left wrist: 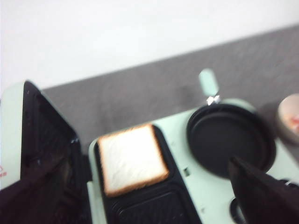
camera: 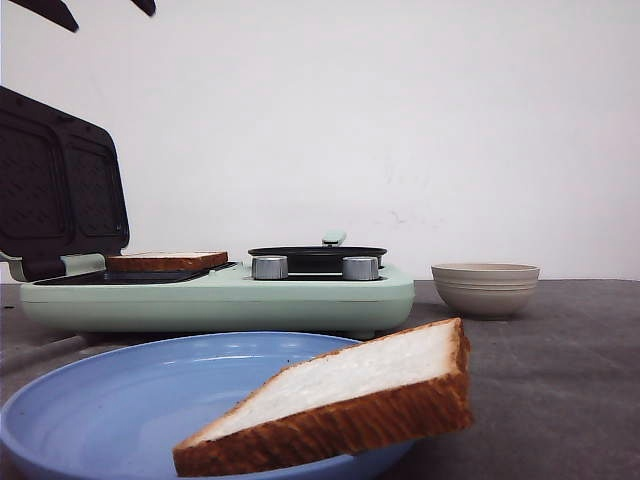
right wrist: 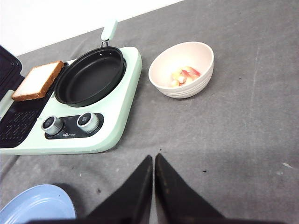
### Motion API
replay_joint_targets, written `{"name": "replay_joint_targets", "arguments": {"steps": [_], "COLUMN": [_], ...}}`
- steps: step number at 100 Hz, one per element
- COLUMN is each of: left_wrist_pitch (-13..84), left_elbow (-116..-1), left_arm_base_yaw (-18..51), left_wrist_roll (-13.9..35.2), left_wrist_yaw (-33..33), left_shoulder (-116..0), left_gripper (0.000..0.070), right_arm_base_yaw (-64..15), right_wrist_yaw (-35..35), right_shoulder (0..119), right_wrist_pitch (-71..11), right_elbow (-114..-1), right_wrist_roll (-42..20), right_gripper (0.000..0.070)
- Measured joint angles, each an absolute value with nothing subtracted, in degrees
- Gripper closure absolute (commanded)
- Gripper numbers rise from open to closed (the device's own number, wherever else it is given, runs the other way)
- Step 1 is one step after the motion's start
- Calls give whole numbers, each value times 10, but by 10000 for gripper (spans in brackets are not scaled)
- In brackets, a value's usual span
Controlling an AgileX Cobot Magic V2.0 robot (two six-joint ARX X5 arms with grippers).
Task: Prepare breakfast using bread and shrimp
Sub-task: 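Raise the left gripper away from the appliance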
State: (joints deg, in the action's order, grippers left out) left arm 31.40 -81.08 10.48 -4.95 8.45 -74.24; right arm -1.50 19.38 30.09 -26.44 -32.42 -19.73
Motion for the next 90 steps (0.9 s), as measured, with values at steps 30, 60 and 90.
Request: {"name": "replay_joint_targets", "arguments": {"steps": [30,60,90], "left_wrist_pitch": [224,247,253], "left_elbow": [-590,-503,-401], "left_arm_base_yaw": [81,80,80], "left_wrist_roll": [-13,8,31], "left_wrist_yaw": [89,90,88], "left_shoulder": [-607,-477,-379], "left_gripper": [0,0,0], "right_arm_base_yaw": [-15,-16,-37], "right_wrist_yaw": [213,229,263], "right_shoulder": [301,301,301], "right_wrist_pitch": [-273,-310,-337], "right_elbow": [-324,-324,-324], "right_wrist_roll": [-197,-200,-214], "right_gripper": [698,686,569]}}
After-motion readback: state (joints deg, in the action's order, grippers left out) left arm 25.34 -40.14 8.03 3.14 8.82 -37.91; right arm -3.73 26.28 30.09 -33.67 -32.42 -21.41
